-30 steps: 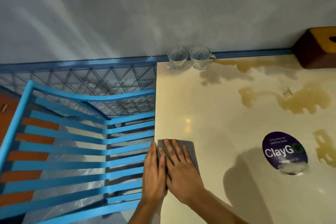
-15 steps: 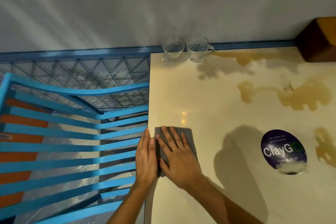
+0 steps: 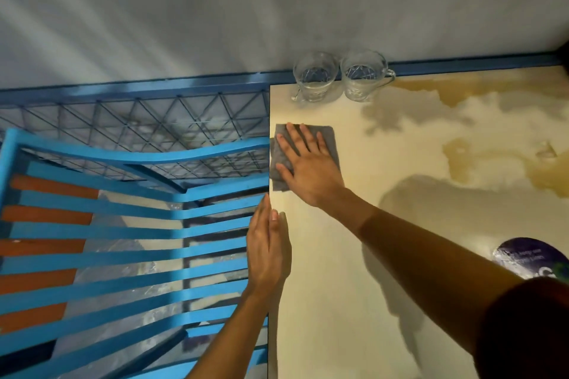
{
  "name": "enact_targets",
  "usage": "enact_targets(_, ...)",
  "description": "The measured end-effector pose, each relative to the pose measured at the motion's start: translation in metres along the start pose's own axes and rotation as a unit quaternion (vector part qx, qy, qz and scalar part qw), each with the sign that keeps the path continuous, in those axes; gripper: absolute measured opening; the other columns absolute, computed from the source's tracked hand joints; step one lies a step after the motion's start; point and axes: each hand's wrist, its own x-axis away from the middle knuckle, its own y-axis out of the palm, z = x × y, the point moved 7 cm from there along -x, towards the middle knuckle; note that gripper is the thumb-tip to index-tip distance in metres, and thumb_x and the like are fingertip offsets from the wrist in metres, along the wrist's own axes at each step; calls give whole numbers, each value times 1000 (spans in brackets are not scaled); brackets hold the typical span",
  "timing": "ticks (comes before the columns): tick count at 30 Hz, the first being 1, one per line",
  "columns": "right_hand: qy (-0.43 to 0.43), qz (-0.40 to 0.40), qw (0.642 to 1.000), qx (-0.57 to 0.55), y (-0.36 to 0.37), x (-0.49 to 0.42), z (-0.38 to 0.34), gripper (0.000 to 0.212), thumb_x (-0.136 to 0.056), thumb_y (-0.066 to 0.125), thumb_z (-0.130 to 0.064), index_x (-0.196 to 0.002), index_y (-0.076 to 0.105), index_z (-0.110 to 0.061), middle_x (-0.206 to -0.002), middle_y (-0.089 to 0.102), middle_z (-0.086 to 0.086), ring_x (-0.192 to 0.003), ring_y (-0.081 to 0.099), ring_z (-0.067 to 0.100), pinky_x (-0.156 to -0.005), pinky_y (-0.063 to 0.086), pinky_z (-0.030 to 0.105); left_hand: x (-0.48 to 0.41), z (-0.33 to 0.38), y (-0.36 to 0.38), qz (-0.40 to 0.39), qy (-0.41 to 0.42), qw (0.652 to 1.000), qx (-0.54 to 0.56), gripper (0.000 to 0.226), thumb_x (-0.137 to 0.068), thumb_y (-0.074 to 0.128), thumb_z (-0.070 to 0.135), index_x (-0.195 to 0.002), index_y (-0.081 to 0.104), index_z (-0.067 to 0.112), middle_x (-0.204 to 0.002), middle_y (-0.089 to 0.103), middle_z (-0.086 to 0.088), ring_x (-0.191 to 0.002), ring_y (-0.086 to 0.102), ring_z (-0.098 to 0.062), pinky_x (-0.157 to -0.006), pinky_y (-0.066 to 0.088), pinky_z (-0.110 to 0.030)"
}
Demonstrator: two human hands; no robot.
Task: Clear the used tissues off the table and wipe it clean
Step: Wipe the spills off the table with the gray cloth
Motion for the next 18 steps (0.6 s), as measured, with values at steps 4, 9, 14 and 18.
enact_targets(4,-8,-13,1000,-14,9,24,-13,70,-98,14,-59,-153,-11,-24,-162,-15,4,-148,-16,25,-121,-4,49,0,-10,-4,13,-29,999,-16,58,-99,27,52,-143,45,18,-143,50,0,-131,44,-10,-112,35,-30)
enact_targets(9,-36,-22,999,-31,17,86,-33,81,-93,19,-68,-152,-15,-24,-160,-22,3,-146,-22,24,-120,-9,47,6,-15,-11,34,-49,998,32,65,-96,26,61,-138,50,18,-136,56,-1,-127,50,-11,-109,42,-40)
enact_targets(14,-49,-13,998,-33,33,161,-60,66,-100,20,-50,-154,-6,-22,-162,-10,5,-149,-6,29,-117,1,50,53,-24,-24,44,-94,992,67,55,-99,31,55,-134,54,21,-132,59,3,-124,53,-9,-109,42,-41)
enact_targets(18,-64,-36,996,-58,42,221,-85,64,-97,21,-44,-155,11,-18,-163,5,9,-149,4,30,-114,7,49,84,-44,-42,91,-141,984,62,42,-104,31,36,-131,59,18,-131,60,0,-122,54,-15,-108,42,-41)
